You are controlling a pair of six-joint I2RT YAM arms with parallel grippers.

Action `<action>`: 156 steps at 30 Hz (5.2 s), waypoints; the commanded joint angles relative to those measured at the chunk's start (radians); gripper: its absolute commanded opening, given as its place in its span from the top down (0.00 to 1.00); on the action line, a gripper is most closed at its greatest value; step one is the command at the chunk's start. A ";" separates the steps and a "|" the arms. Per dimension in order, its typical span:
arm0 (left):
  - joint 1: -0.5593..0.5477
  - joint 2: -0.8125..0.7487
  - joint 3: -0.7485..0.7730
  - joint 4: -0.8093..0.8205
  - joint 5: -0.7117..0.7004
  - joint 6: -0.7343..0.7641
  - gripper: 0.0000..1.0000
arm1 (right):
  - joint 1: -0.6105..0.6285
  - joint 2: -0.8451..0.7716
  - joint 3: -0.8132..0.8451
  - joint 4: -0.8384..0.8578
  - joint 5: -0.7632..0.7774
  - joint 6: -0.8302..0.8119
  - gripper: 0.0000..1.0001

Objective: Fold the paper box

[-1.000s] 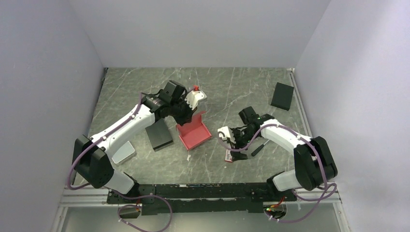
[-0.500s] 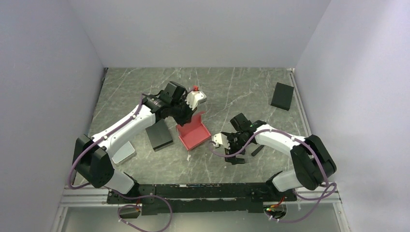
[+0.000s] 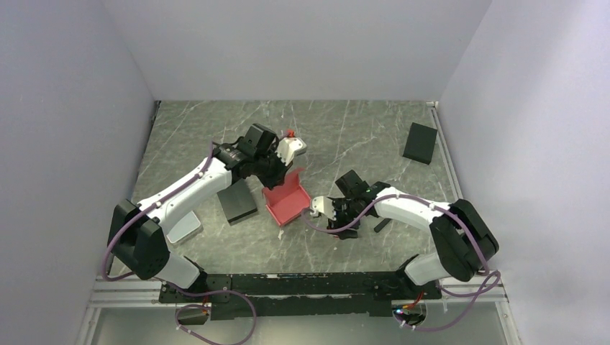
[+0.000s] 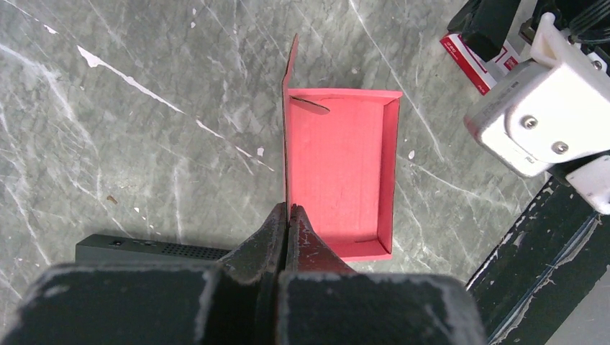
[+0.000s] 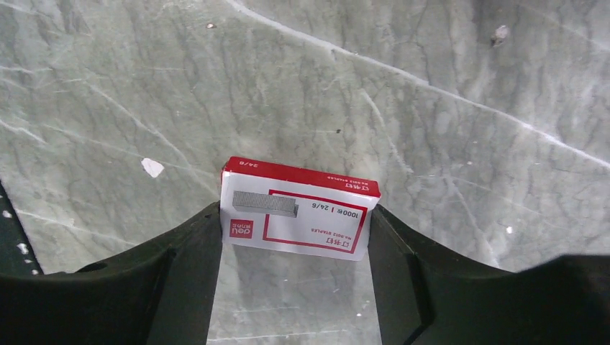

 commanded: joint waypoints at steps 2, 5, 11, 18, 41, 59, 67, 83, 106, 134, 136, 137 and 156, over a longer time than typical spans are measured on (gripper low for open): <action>-0.003 -0.037 -0.006 0.048 -0.003 -0.043 1.00 | 0.000 -0.081 0.026 0.026 -0.060 0.016 0.49; -0.003 -0.031 -0.006 0.060 -0.032 -0.082 1.00 | -0.009 -0.108 0.094 -0.001 -0.170 0.068 0.54; -0.003 -0.020 -0.025 0.122 -0.085 -0.215 1.00 | -0.011 -0.064 0.244 0.039 -0.290 0.281 0.57; -0.003 0.020 -0.011 0.133 -0.117 -0.342 1.00 | -0.004 0.014 0.299 0.223 -0.194 0.508 0.55; -0.003 0.046 -0.028 0.181 -0.088 -0.377 1.00 | 0.124 0.145 0.297 0.385 0.078 0.631 0.10; -0.002 0.199 0.015 0.159 -0.113 -0.248 0.91 | -0.206 -0.022 0.253 0.269 -0.417 0.511 0.08; 0.012 0.142 0.024 0.171 -0.140 -0.317 0.47 | -0.263 0.046 0.283 0.280 -0.514 0.533 0.09; 0.159 -0.356 -0.296 0.322 -0.154 -0.526 0.44 | -0.295 0.144 0.422 0.395 -0.646 0.673 0.21; 0.233 -0.148 -0.520 0.619 0.088 -0.666 0.79 | -0.060 0.524 0.917 -0.003 -0.492 0.579 0.69; 0.233 0.010 -0.474 0.616 0.253 -0.678 0.80 | -0.043 0.471 0.736 -0.117 -0.441 0.437 0.71; 0.233 0.015 -0.469 0.611 0.260 -0.680 0.80 | -0.043 0.474 0.736 -0.123 -0.441 0.437 0.71; 0.233 0.015 -0.468 0.607 0.260 -0.679 0.79 | -0.043 0.477 0.734 -0.128 -0.441 0.436 0.71; 0.232 0.023 -0.463 0.621 0.200 -0.686 0.37 | -0.043 0.515 0.627 -0.096 -0.343 0.454 0.69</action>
